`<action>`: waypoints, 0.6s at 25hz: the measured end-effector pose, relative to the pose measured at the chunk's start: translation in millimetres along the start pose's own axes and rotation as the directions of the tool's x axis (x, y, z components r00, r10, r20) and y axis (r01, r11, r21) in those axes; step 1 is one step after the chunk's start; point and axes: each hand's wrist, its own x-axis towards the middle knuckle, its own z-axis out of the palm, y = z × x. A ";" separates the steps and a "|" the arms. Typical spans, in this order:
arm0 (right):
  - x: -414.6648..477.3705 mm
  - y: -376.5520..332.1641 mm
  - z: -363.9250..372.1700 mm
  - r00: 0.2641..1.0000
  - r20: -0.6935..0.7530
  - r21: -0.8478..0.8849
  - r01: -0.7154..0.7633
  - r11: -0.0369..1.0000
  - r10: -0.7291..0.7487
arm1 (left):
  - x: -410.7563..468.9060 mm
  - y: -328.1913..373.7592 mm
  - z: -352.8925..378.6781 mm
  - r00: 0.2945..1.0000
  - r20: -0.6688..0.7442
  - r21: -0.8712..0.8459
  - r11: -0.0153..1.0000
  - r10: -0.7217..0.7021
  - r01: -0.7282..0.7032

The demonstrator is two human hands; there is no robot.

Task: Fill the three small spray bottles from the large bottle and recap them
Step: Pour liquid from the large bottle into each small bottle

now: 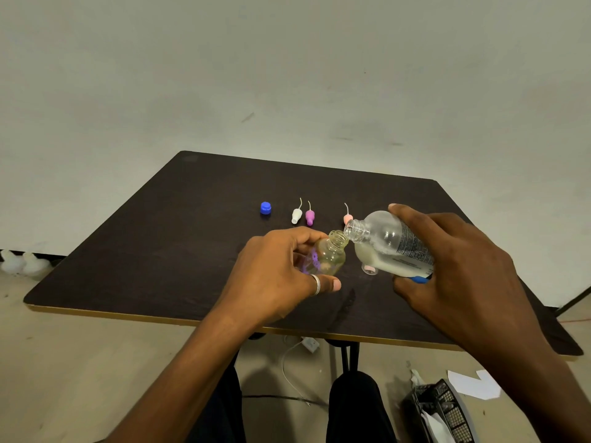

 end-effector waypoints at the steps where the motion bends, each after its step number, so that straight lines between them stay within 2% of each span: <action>1: -0.2 -0.2 -0.2 1.000 -0.002 0.001 0.000 1.000 0.000 | 0.0 -0.5 -0.3 1.000 0.000 0.000 1.000 0.001 -0.001; 15: -0.8 0.8 0.6 1.000 -0.006 -0.051 -0.007 0.999 0.006 | -0.6 -0.7 1.5 1.000 0.009 -0.035 0.999 0.000 0.000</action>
